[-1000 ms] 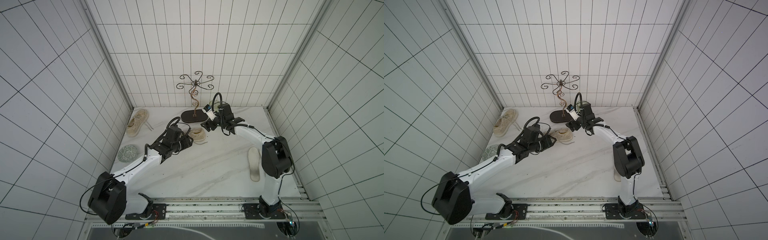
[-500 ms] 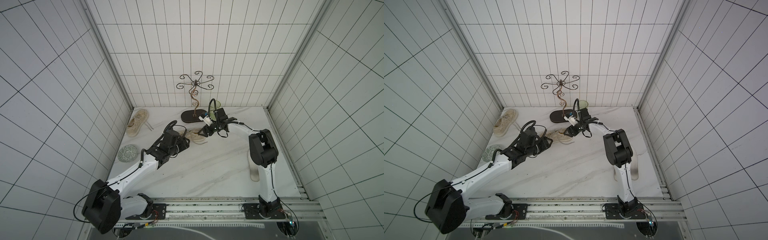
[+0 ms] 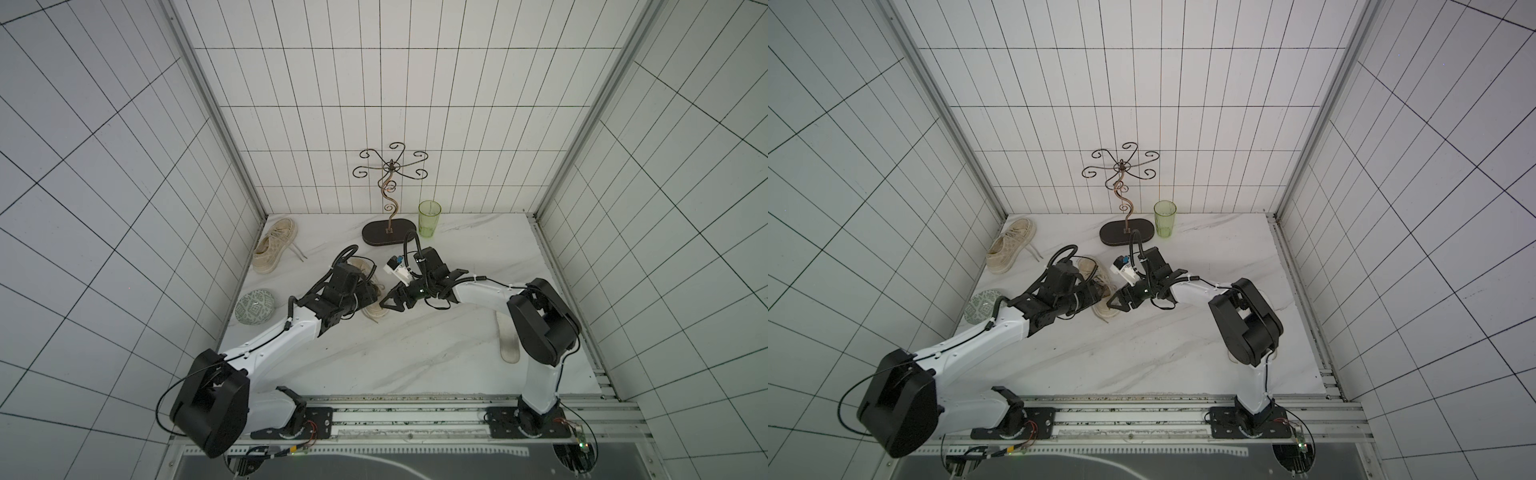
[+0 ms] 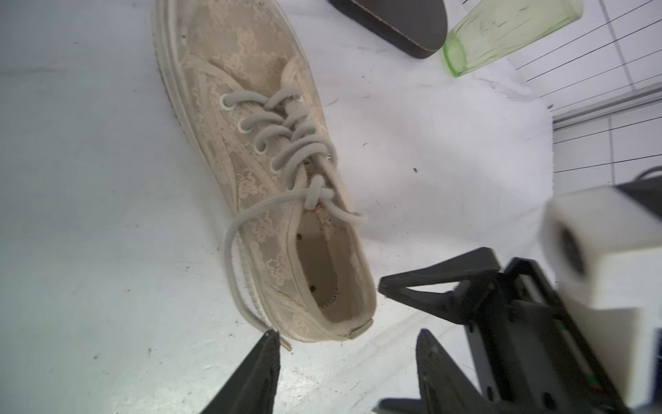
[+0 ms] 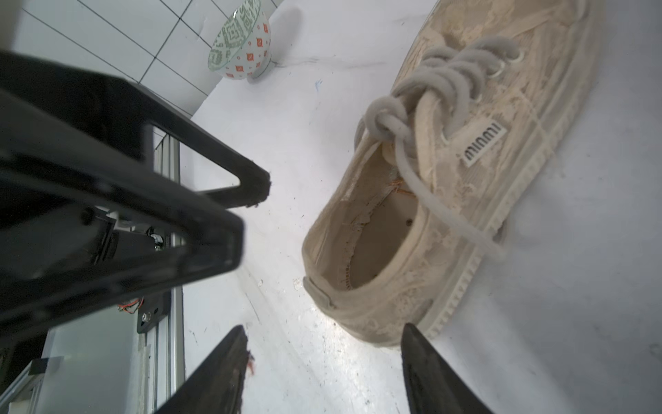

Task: Remove the insole from the shoe
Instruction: Adjust the shoe at the center of the board, then move the shoe to the center of the board.

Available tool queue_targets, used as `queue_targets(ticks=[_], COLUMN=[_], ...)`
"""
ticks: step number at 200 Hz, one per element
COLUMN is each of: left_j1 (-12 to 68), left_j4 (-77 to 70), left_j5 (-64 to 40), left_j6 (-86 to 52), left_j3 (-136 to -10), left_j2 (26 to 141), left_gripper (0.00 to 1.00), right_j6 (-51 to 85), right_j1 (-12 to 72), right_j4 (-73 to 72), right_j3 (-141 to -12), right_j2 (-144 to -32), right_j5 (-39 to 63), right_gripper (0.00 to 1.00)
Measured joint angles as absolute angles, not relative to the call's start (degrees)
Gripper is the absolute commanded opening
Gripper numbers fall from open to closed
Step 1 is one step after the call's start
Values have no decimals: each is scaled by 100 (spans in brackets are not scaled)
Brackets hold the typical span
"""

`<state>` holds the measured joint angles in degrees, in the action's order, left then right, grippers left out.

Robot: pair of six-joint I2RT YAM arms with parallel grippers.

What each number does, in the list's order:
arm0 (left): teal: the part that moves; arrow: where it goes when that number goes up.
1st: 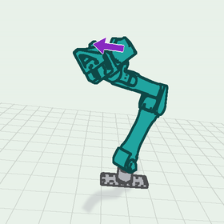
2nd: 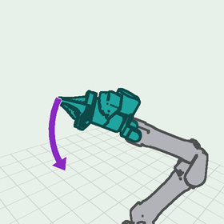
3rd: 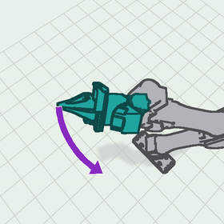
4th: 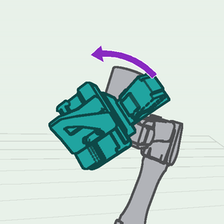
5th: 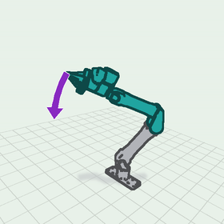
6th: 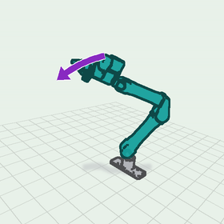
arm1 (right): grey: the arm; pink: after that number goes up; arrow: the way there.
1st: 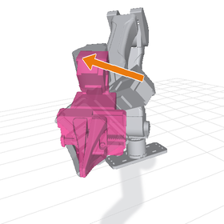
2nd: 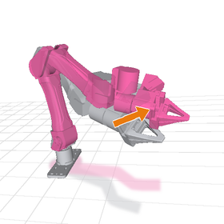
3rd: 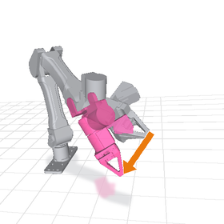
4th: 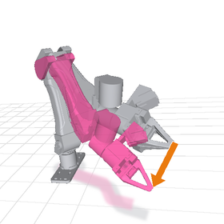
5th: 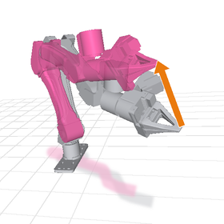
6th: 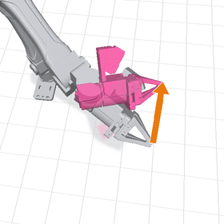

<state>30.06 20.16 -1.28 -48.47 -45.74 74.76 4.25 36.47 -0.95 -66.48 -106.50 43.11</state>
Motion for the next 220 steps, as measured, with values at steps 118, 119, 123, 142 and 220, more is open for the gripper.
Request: queue_targets(ticks=[118,119,123,142,220], left_j1=[2834,2834,2832,2781,1343], left_j4=[2908,2919,2926,3159,4379], left_j5=[213,215,222,338,1074], left_j6=[-3706,-3684,-3673,-3465,-1776], left_j3=[-5784,-5800,-5824,-6060,-8086], left_j2=[9273,9292,9338,9577,10809], left_gripper=[40,39,33,4,0], right_j6=[1024,1024,1026,1028,1028], right_j1=[2569,2567,2550,2545,2285], right_j4=[-486,-484,-484,-493,-528], right_j3=[-5717,-5710,-5682,-5527,-4880], right_j2=[-8735,-8733,-8724,-8676,-8138], right_j5=[4154,4154,4156,4189,4257], right_gripper=[68,68,68,68,68])
